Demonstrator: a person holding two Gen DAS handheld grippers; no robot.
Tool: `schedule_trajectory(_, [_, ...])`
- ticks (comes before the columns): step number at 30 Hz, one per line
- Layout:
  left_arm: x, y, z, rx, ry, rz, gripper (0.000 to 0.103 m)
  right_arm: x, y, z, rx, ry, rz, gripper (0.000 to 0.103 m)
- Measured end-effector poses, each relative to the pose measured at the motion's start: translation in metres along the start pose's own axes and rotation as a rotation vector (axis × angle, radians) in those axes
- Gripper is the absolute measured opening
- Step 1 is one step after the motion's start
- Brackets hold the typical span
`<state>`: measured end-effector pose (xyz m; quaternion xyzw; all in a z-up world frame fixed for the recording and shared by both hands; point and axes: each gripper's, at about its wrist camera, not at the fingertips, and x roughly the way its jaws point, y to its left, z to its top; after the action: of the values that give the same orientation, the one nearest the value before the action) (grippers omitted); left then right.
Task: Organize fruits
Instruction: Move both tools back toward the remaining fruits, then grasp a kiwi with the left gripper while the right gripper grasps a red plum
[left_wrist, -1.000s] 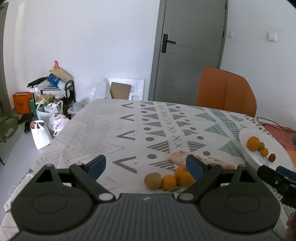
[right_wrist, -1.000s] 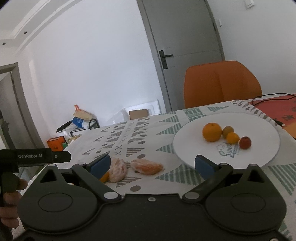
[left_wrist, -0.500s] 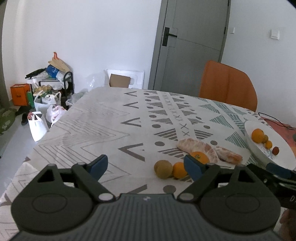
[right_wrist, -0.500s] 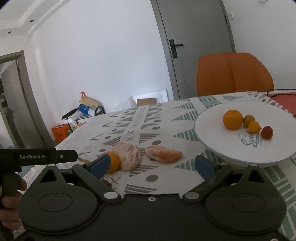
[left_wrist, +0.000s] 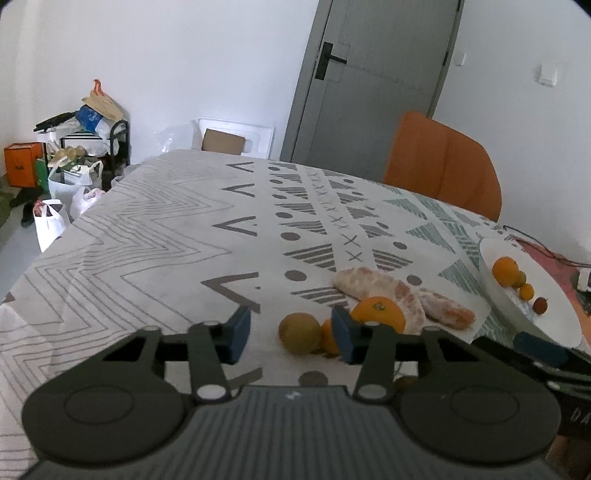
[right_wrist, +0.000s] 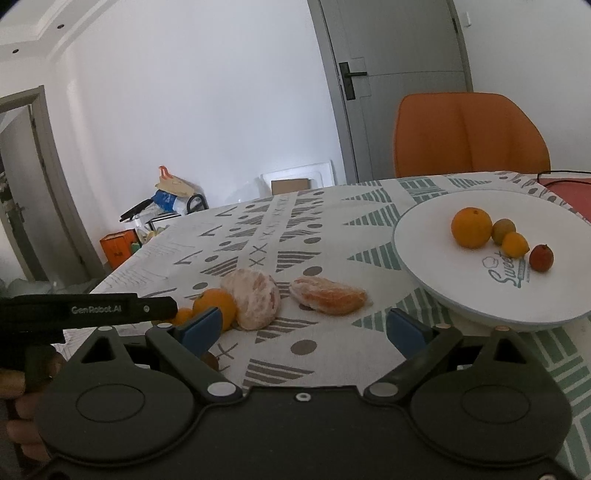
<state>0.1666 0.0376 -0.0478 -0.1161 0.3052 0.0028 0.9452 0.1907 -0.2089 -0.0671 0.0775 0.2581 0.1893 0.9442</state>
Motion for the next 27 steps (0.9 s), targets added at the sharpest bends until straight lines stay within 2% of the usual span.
schedule_trajectory(1, [0.0,0.0,0.0,-0.005,0.0,-0.007,0.033,0.001,0.001,0.0,-0.004,0.007,0.003,0.092])
schedule_trajectory(4, [-0.001,0.003,0.001,-0.011,0.002,-0.018,0.023,0.001,0.007,-0.001,-0.016,0.024,0.022,0.089])
schedule_trajectory(14, [-0.007,0.006,-0.004,-0.009,0.004,-0.037,0.023,0.006,0.035,-0.007,-0.094,0.078,0.099,0.082])
schedule_trajectory(16, [-0.008,0.008,-0.004,-0.012,0.01,-0.041,0.023,0.008,0.039,-0.009,-0.109,0.091,0.105,0.075])
schedule_trajectory(17, [-0.008,0.008,-0.004,-0.011,0.012,-0.043,0.023,0.009,0.04,-0.01,-0.111,0.102,0.109,0.064])
schedule_trajectory(18, [-0.009,0.008,-0.004,-0.011,0.014,-0.044,0.023,0.011,0.04,-0.011,-0.11,0.117,0.114,0.047])
schedule_trajectory(19, [-0.009,0.009,-0.004,-0.009,0.016,-0.045,0.023,0.013,0.04,-0.011,-0.099,0.133,0.129,0.039])
schedule_trajectory(20, [-0.01,0.008,-0.005,-0.007,0.017,-0.045,0.023,0.013,0.04,-0.01,-0.096,0.139,0.124,0.024])
schedule_trajectory(21, [-0.01,0.007,-0.005,-0.002,0.018,-0.045,0.023,0.012,0.039,-0.01,-0.098,0.137,0.113,0.02])
schedule_trajectory(27, [-0.01,0.001,-0.008,0.031,0.009,-0.031,0.023,0.007,0.03,-0.009,-0.064,0.124,0.099,0.019])
